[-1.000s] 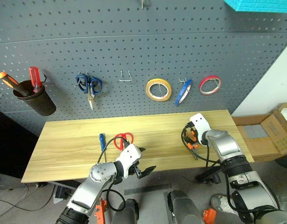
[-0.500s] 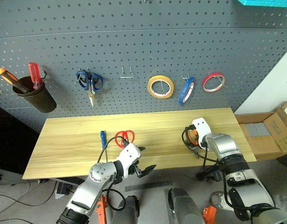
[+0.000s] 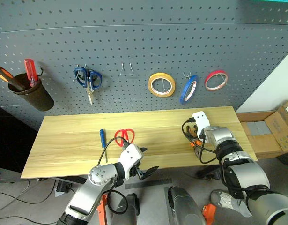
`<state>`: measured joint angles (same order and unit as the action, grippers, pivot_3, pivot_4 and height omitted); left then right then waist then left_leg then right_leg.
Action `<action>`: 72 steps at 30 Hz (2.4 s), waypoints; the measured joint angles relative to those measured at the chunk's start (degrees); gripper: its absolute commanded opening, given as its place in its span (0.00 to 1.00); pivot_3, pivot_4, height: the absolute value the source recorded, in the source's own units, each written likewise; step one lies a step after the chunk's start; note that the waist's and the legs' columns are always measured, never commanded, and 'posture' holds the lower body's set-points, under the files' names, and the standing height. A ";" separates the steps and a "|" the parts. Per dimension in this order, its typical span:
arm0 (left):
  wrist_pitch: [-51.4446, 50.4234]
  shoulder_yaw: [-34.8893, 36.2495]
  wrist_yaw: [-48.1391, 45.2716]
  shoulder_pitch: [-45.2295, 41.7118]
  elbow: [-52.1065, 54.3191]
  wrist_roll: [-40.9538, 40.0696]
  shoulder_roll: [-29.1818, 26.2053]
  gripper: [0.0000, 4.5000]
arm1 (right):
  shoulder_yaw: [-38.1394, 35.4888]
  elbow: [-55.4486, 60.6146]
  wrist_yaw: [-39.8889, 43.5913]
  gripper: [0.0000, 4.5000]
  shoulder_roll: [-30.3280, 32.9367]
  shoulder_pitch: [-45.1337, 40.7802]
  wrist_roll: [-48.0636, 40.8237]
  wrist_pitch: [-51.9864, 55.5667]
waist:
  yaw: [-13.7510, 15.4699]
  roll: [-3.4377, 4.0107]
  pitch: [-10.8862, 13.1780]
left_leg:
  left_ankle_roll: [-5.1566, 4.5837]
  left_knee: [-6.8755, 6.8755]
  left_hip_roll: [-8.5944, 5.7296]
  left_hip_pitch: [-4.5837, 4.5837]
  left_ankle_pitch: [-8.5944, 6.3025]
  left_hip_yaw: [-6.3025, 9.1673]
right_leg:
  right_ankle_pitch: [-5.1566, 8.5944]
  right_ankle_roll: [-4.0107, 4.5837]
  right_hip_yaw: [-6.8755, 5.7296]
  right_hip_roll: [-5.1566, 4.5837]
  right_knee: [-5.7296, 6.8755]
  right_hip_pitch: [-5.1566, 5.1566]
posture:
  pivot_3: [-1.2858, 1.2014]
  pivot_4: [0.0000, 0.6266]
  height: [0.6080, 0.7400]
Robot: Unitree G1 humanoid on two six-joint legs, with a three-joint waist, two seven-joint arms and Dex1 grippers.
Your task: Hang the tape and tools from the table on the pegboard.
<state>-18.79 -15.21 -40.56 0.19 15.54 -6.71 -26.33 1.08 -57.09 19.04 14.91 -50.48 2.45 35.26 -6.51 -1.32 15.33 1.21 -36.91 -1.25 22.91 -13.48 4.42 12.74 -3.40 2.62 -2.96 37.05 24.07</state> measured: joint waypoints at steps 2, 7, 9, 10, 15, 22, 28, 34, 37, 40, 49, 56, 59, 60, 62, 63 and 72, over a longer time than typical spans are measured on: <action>-0.19 0.33 -0.02 -0.34 0.00 -0.01 -0.09 1.00 | -0.58 -1.06 -0.40 0.71 -0.19 -0.66 -0.65 0.18 | 0.08 -0.01 0.02 | 0.00 0.00 0.00 0.01 0.00 0.02 | 0.00 0.00 0.00 -0.01 0.00 0.00 | 0.49 0.48 1.00; -0.21 1.10 0.05 -1.10 -0.04 -0.01 -0.18 1.00 | -1.54 -1.07 -0.30 0.62 -0.23 -0.77 -1.51 1.21 | 0.15 -0.01 0.02 | 0.00 -0.01 0.00 0.00 0.00 0.03 | 0.00 0.00 -0.02 -0.01 0.00 -0.01 | 0.49 0.45 1.00; -0.21 1.10 0.12 -1.28 -0.14 -0.01 0.04 1.00 | -1.52 -0.78 -0.17 0.61 -0.20 -0.72 -1.49 1.59 | 0.16 -0.01 0.02 | 0.00 -0.01 0.00 0.00 0.00 0.03 | 0.00 0.00 -0.02 -0.01 0.00 -0.01 | 0.49 0.44 1.00; -0.20 1.09 0.20 -1.49 -0.17 0.01 0.25 1.00 | -1.38 -0.53 0.11 0.61 -0.12 -0.59 -1.45 1.65 | 0.18 -0.01 0.02 | 0.00 0.00 -0.01 0.00 0.00 0.03 | 0.00 0.00 -0.02 -0.01 -0.01 0.00 | 0.49 0.43 1.00; 0.25 0.97 0.67 -2.66 -0.38 0.05 1.11 1.00 | 4.86 7.02 7.05 0.61 1.86 4.04 0.99 -0.91 | 0.31 0.02 0.00 | 0.01 0.01 -0.02 0.02 0.00 0.04 | 0.01 -0.01 -0.03 -0.01 -0.02 0.02 | 0.48 0.37 1.00; -2.78 3.78 1.12 -0.05 4.79 -3.64 1.19 1.00 | 11.90 39.58 18.57 0.61 9.08 18.87 1.70 -3.60 | 0.36 0.11 -0.08 | 0.05 0.03 0.00 0.08 -0.02 0.05 | 0.01 -0.05 -0.02 -0.08 0.00 0.11 | 0.48 0.27 1.00; -9.24 7.17 2.93 7.61 17.49 -9.04 0.01 1.00 | 9.05 61.82 16.33 0.61 1.55 21.18 -4.77 6.01 | 0.30 0.11 -0.88 | 0.29 0.01 0.03 0.06 0.11 0.15 | 0.05 -0.10 -0.15 0.01 0.03 0.10 | 0.48 0.19 1.00; -13.59 12.56 12.11 10.15 26.42 -10.31 3.59 1.00 | 6.56 70.89 7.95 0.61 -10.62 16.87 -9.50 14.71 | 1.56 -0.07 -2.73 | 0.44 -0.05 -0.02 0.07 0.21 0.16 | -0.09 -0.26 -0.15 -0.01 -0.05 0.07 | 0.51 0.13 1.00; -14.45 16.47 18.42 7.57 28.72 -9.14 5.87 1.00 | 4.96 70.57 4.32 0.61 -14.69 10.46 -10.74 15.03 | 2.04 -0.21 -3.68 | 0.53 -0.05 -0.08 0.03 0.28 0.19 | -0.26 -0.06 -0.21 0.08 -0.05 0.05 | 0.52 0.11 1.00; -14.71 19.48 20.96 4.83 29.19 -8.34 5.13 1.00 | 3.40 67.03 2.16 0.61 -16.33 3.83 -11.00 10.78 | 2.61 -0.28 -4.58 | 0.68 0.01 0.02 0.01 0.37 0.24 | -0.31 0.04 -0.25 0.28 -0.07 0.05 | 0.53 0.10 1.00; -14.23 24.79 25.06 -6.09 21.48 -6.02 2.89 1.00 | 0.20 41.20 -1.88 0.61 -17.74 -11.27 -10.03 -12.79 | 3.75 -0.37 -5.68 | 0.80 0.01 0.31 -0.10 0.46 0.22 | -0.55 0.40 -0.19 0.70 -0.04 0.00 | 0.54 0.13 1.00; -9.45 24.70 25.86 -13.93 9.80 -3.62 2.85 1.00 | -0.02 25.09 -2.96 0.61 -18.27 -17.33 -9.08 -25.89 | 3.86 -0.35 -5.49 | 0.81 0.09 0.82 -0.07 0.46 0.18 | -0.61 0.68 -0.21 1.24 -0.09 0.08 | 0.53 0.21 1.00; -7.58 24.56 24.94 -17.24 6.15 -3.36 2.66 1.00 | -0.07 20.78 -3.07 0.61 -18.37 -18.95 -9.06 -28.61 | 3.97 -0.31 -5.39 | 0.81 0.17 0.94 -0.07 0.46 0.19 | -0.61 0.82 -0.20 1.36 -0.08 0.13 | 0.53 0.24 1.00; -6.82 24.43 24.63 -17.92 5.11 -3.33 2.64 1.00 | -0.18 19.53 -3.07 0.61 -18.35 -19.45 -9.05 -29.52 | 3.98 -0.28 -5.37 | 0.81 0.18 0.95 -0.09 0.46 0.19 | -0.59 0.86 -0.20 1.36 -0.06 0.13 | 0.53 0.25 1.00; -5.79 23.94 23.66 -19.47 2.71 -3.28 2.56 1.00 | -0.51 16.87 -3.19 0.61 -18.40 -20.88 -9.05 -31.22 | 3.98 -0.24 -5.18 | 0.81 0.21 0.99 -0.10 0.46 0.19 | -0.58 0.87 -0.20 1.41 -0.06 0.15 | 0.53 0.26 1.00; -5.36 23.39 23.34 -19.86 1.76 -3.27 2.56 1.00 | -0.58 15.80 -3.25 0.61 -18.45 -21.36 -9.05 -32.12 | 3.95 -0.23 -5.14 | 0.81 0.22 1.00 -0.10 0.46 0.19 | -0.57 0.89 -0.20 1.43 -0.06 0.15 | 0.53 0.26 1.00; -4.42 20.06 21.89 -20.26 -0.21 -3.29 3.55 1.00 | -0.50 7.81 -5.01 0.61 -21.06 -22.26 -7.68 -35.95 | 3.81 -0.17 -4.79 | 0.81 0.33 1.04 -0.09 0.45 0.21 | -0.52 0.98 -0.20 1.46 -0.06 0.19 | 0.52 0.28 1.00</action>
<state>-23.21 4.86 -18.68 -20.07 15.33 -10.00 -22.77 0.59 -49.29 14.02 -6.15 -72.74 -5.23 -0.68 -2.70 -1.49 10.54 2.02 -36.57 -0.21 22.81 -13.03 4.62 12.22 -2.42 2.42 -1.51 36.99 24.26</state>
